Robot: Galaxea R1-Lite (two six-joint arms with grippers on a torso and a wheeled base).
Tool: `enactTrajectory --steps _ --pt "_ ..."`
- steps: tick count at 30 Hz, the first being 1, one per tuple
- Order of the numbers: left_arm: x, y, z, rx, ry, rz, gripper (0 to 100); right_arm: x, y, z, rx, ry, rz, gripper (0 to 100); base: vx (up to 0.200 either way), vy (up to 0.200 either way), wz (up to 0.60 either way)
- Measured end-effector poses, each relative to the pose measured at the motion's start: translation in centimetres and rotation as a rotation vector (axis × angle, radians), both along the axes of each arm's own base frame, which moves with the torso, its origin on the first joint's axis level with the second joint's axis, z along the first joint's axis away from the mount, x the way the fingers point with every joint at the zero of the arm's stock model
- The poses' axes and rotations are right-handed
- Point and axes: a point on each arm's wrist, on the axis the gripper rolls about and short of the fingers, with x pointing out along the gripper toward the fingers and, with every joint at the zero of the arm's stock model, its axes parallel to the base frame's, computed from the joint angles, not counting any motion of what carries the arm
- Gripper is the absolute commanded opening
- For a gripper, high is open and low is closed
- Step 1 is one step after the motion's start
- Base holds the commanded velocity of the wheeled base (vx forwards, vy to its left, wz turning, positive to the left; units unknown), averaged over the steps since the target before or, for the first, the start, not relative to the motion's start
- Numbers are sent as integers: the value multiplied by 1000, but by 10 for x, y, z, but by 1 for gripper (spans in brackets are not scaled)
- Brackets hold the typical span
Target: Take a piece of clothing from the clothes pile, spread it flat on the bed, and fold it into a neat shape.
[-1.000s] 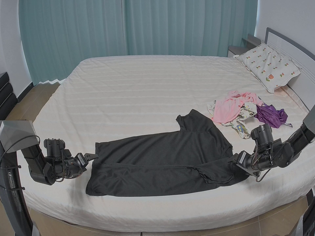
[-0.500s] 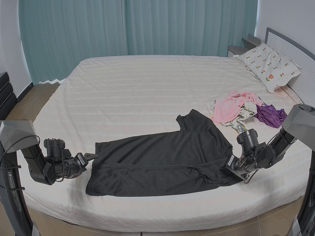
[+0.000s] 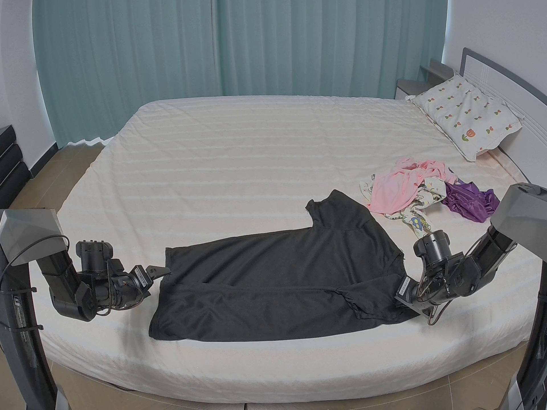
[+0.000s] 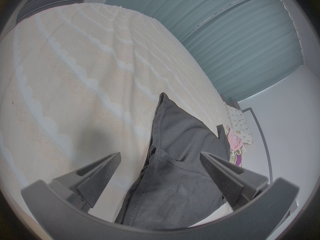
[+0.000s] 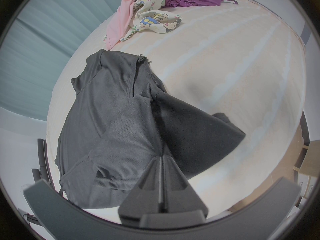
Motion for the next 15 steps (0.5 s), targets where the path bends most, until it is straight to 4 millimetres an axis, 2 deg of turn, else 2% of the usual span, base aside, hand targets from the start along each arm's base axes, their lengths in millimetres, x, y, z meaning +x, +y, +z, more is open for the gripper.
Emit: enactTrajectory --steps 10,15 --pt "0 0 0 -2 1 2 100 -15 -14 6 -35 8 21 0 0 0 0" --pt "0 0 0 -2 1 2 100 -16 -22 6 -39 8 -1 0 0 0 0"
